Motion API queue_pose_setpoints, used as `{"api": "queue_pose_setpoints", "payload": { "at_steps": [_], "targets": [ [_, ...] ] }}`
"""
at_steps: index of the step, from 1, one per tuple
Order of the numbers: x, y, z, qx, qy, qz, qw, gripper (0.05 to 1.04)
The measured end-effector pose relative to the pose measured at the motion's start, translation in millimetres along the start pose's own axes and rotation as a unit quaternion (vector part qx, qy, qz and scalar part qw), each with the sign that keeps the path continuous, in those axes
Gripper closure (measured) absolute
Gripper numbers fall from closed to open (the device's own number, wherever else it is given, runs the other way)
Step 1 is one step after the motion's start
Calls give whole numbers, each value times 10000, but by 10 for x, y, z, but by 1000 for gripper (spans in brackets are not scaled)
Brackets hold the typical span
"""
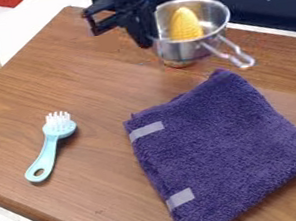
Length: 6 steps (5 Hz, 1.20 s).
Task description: Move the silver pot to the upper part of the table
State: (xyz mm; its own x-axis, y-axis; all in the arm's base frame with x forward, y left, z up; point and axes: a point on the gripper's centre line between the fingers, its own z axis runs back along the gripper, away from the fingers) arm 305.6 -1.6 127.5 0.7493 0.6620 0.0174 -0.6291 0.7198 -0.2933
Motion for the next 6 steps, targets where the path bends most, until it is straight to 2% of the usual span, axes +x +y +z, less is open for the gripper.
{"api": "queue_pose_setpoints", "payload": {
  "at_steps": [1,2,3,4,5,6],
  "targets": [
    [-71,-297,-165,-102,-137,209,9996,1026],
    [-88,-525,-353,-102,-461,471,9978,1026],
    [-37,-644,-535,-96,-677,994,9927,1026],
    [30,-704,-682,-60,-892,1367,9866,1026],
    [66,-743,-884,116,-1071,1653,9803,1026],
    [105,-820,-1003,178,-1179,1782,9767,1026]
  ]
}}
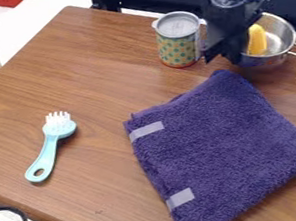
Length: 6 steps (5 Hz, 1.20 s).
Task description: Move the silver pot to the upper part of the table
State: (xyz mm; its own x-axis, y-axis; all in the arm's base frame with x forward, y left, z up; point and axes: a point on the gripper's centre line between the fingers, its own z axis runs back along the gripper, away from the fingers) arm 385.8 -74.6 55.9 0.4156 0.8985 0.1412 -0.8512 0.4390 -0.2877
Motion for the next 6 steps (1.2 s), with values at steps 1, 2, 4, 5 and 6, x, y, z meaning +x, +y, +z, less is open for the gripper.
{"api": "queue_pose_setpoints", "payload": {
  "at_steps": [1,2,4,5,6],
  "targets": [
    [-30,-11,-104,58,-9,33,10000,1026],
    [-1,-28,-107,70,-123,125,9998,1026],
    [11,-15,-146,291,26,234,9993,1005],
    [22,2,-68,325,89,324,9989,861],
    [39,-1,118,205,122,360,9991,623]
  ]
}}
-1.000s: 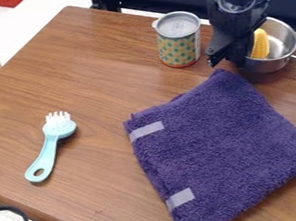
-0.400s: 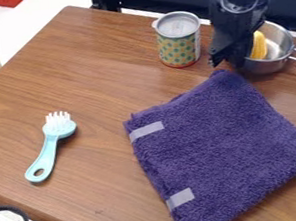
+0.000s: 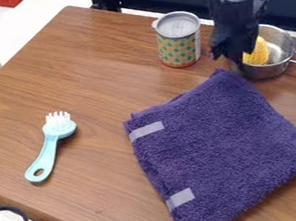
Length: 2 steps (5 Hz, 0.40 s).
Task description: Move the silver pot to the upper part of the table
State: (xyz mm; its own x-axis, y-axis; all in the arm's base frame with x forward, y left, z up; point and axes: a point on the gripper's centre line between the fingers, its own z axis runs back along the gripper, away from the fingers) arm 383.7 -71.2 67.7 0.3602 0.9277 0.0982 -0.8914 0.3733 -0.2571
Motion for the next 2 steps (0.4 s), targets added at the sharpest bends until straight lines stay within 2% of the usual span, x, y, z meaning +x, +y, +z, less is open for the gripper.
{"api": "queue_pose_setpoints", "payload": {
  "at_steps": [1,2],
  "targets": [
    [22,31,221,-82,49,-7,10000,330],
    [39,83,585,-275,177,-225,9992,101]
  ]
}}
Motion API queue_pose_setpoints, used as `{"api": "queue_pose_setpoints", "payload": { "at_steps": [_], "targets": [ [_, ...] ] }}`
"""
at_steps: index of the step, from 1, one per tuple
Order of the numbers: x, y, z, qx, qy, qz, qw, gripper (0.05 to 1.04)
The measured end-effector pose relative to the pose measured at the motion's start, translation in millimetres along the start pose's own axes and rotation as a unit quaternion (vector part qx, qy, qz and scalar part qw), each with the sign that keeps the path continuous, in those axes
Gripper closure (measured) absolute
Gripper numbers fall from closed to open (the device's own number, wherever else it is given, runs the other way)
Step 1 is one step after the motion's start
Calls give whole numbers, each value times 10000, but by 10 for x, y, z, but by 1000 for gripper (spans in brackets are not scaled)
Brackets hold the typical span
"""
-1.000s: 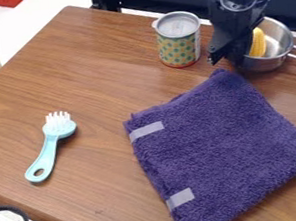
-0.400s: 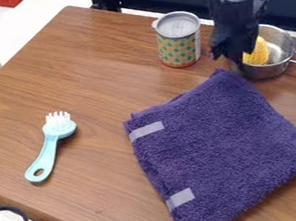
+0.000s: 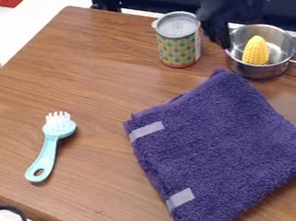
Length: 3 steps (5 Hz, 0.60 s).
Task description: Move the silver pot to the upper part of the table
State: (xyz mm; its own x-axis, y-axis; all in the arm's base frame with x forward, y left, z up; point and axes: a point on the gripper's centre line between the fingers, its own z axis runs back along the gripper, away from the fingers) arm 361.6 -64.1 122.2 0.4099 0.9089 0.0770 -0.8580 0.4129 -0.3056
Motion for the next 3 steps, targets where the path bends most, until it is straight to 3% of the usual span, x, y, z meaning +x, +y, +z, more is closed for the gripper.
{"api": "queue_pose_setpoints", "payload": {
  "at_steps": [1,3],
  "targets": [
    [24,225,169,499,315,-551,9967,87],
    [402,876,357,688,446,-2190,9723,87]
  ]
}}
